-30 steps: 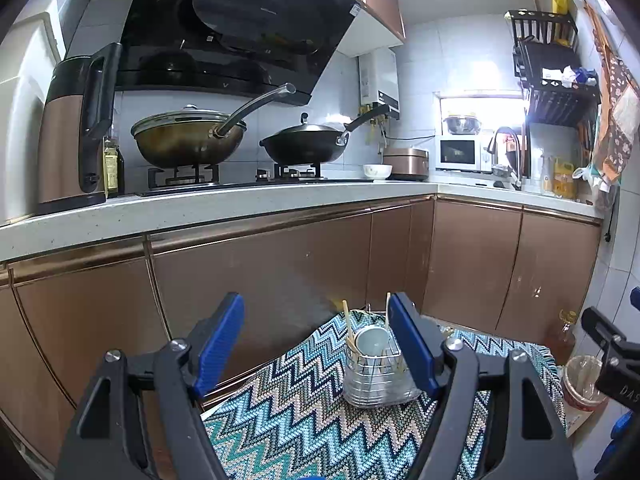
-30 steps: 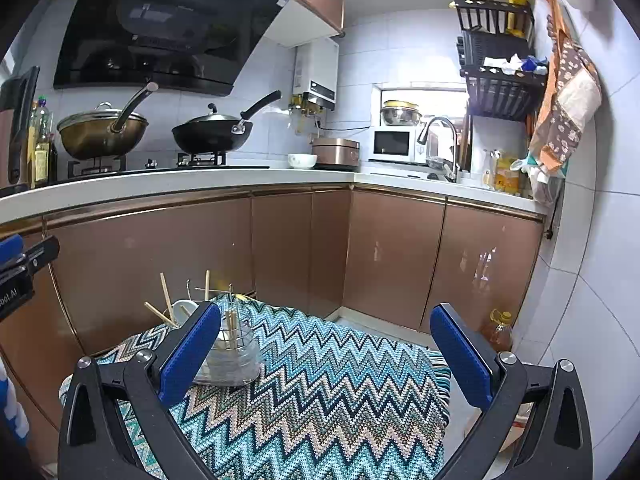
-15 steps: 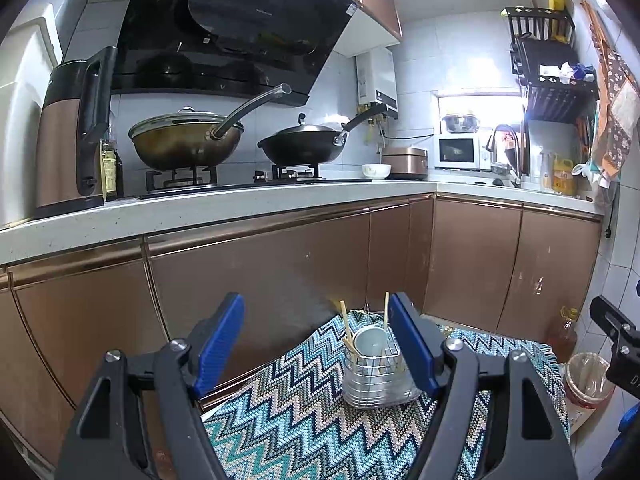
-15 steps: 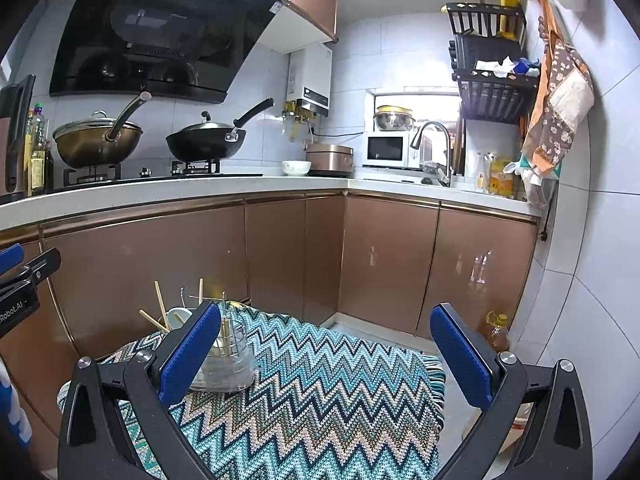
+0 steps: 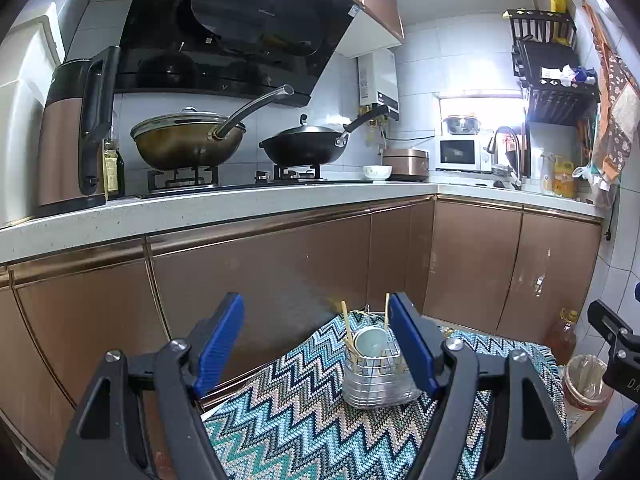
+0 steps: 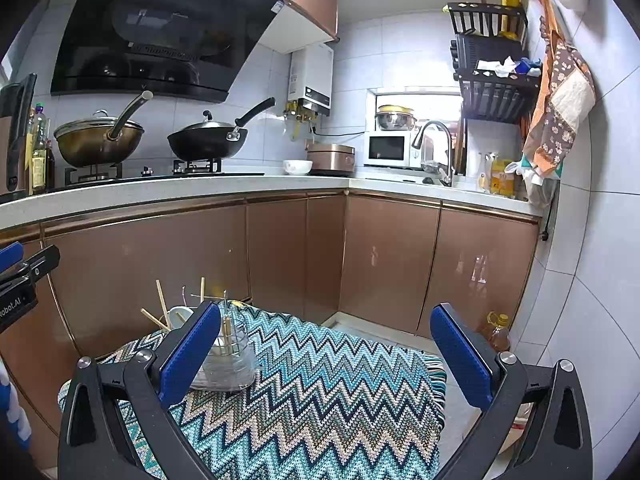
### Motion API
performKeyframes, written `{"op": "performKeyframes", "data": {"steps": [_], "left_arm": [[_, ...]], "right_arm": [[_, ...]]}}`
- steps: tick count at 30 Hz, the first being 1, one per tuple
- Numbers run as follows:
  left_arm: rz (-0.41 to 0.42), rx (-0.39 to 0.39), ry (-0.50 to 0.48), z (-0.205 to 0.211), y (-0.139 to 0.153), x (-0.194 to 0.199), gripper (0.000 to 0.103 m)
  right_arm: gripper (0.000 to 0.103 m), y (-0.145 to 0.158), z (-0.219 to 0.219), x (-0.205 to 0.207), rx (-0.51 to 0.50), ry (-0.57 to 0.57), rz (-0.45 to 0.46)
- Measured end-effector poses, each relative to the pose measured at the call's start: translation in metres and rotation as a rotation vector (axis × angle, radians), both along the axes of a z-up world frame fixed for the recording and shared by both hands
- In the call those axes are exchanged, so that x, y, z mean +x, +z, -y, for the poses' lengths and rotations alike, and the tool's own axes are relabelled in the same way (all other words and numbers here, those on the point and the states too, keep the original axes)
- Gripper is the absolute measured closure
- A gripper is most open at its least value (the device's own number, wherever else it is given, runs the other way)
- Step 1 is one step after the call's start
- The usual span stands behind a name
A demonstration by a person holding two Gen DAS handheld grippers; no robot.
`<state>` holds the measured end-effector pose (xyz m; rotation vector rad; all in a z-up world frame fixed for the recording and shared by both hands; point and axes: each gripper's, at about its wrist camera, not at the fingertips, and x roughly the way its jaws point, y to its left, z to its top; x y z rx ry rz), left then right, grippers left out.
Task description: Organize utensils
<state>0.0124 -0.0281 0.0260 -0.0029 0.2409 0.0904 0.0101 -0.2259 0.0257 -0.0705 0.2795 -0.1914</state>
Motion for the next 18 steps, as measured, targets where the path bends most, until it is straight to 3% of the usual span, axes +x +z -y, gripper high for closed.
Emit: {"op": "performKeyframes", "data": {"steps": [18], "left_arm": [[-0.007,-0.016,-0.001,-0.0011,0.0009,-0.0015,0.030]], "right_arm": [[0.000,-0.0004,-0.0013,0.0001,-0.004,0.007,-0.001]]}}
